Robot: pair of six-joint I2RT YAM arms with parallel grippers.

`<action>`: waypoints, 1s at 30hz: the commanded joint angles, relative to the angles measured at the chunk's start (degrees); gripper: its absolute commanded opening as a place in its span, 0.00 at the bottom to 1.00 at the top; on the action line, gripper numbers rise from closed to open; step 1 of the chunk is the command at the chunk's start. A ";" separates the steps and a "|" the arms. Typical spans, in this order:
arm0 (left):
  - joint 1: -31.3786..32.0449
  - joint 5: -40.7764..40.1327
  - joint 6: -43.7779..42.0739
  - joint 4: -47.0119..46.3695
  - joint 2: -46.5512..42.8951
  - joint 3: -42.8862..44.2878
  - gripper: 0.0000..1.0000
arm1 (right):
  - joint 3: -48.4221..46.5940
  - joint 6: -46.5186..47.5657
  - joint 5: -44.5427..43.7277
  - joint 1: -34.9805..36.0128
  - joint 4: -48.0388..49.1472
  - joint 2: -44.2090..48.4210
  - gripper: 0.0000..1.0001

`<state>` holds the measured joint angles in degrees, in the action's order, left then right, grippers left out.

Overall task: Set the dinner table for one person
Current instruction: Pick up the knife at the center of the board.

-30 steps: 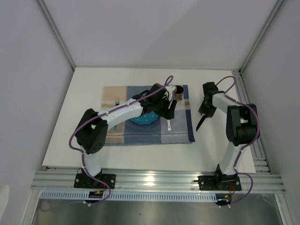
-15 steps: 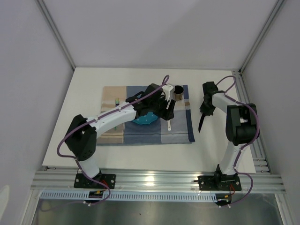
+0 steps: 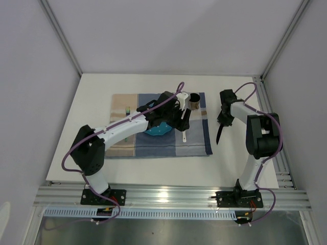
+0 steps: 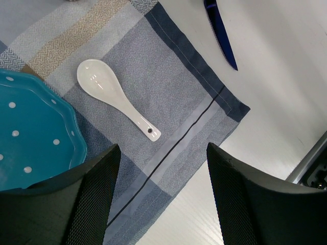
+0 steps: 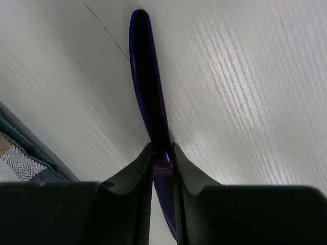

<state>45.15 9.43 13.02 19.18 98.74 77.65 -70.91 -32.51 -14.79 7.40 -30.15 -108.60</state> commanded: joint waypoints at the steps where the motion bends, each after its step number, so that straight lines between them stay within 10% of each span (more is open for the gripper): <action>1: 0.38 0.50 -0.54 -1.86 -2.06 -0.13 0.72 | 2.01 0.43 0.02 0.77 -1.40 1.19 0.00; 30: 0.38 1.29 -0.54 -2.13 -1.01 -0.39 0.72 | 3.24 0.96 4.86 4.55 -1.75 7.34 0.00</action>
<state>45.15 9.50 13.02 18.92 98.74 77.56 -67.57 -32.29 -9.91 11.29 -31.59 -105.14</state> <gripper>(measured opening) 0.720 0.200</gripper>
